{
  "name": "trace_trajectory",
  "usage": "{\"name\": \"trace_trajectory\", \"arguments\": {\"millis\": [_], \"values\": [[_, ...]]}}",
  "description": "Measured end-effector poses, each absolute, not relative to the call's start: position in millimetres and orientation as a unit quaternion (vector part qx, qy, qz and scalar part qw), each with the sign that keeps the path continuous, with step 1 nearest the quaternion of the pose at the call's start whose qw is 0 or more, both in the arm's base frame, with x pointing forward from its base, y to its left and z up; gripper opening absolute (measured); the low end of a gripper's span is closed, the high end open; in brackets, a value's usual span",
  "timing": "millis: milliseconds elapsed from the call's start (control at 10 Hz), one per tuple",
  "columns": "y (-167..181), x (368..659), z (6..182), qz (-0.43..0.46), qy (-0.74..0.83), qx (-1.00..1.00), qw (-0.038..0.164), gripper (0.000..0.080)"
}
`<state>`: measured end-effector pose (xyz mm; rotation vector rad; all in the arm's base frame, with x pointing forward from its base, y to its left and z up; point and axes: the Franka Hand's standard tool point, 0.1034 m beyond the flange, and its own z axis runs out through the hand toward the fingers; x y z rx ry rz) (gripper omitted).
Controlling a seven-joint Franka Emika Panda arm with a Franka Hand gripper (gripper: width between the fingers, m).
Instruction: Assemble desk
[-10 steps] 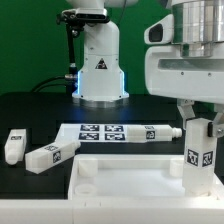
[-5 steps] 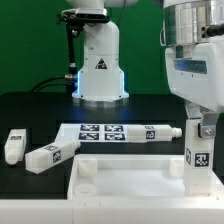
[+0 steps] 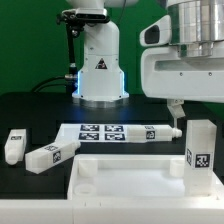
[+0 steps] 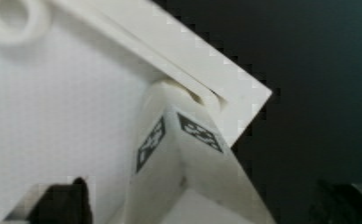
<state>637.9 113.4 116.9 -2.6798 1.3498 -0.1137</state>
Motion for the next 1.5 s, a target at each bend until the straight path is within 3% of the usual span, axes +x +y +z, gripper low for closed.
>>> {"name": "trace_trajectory", "arguments": {"millis": [200,400,600,700,900,1000,1100,1400,1500], "values": [[112.3,638.1,116.8,-0.043,0.379,-0.922,0.065,0.0647],[115.1,640.2,119.3,-0.063,0.183,-0.981,0.029,0.0649],[109.5,643.0,120.4,-0.067,0.008,-0.998,0.017,0.0649],[109.9,642.7,120.1,-0.067,0.041,-0.997,0.020,0.0649],[109.0,642.9,120.1,-0.067,0.048,-0.996,0.021,0.0399],[109.4,642.9,120.1,-0.066,0.086,-0.994,0.024,0.0399],[108.9,642.8,120.0,-0.065,0.131,-0.989,0.027,0.0284],[111.7,638.2,119.0,-0.047,0.407,-0.912,0.033,0.0284],[108.5,638.6,118.6,-0.039,0.510,-0.858,0.046,0.0284]]}}
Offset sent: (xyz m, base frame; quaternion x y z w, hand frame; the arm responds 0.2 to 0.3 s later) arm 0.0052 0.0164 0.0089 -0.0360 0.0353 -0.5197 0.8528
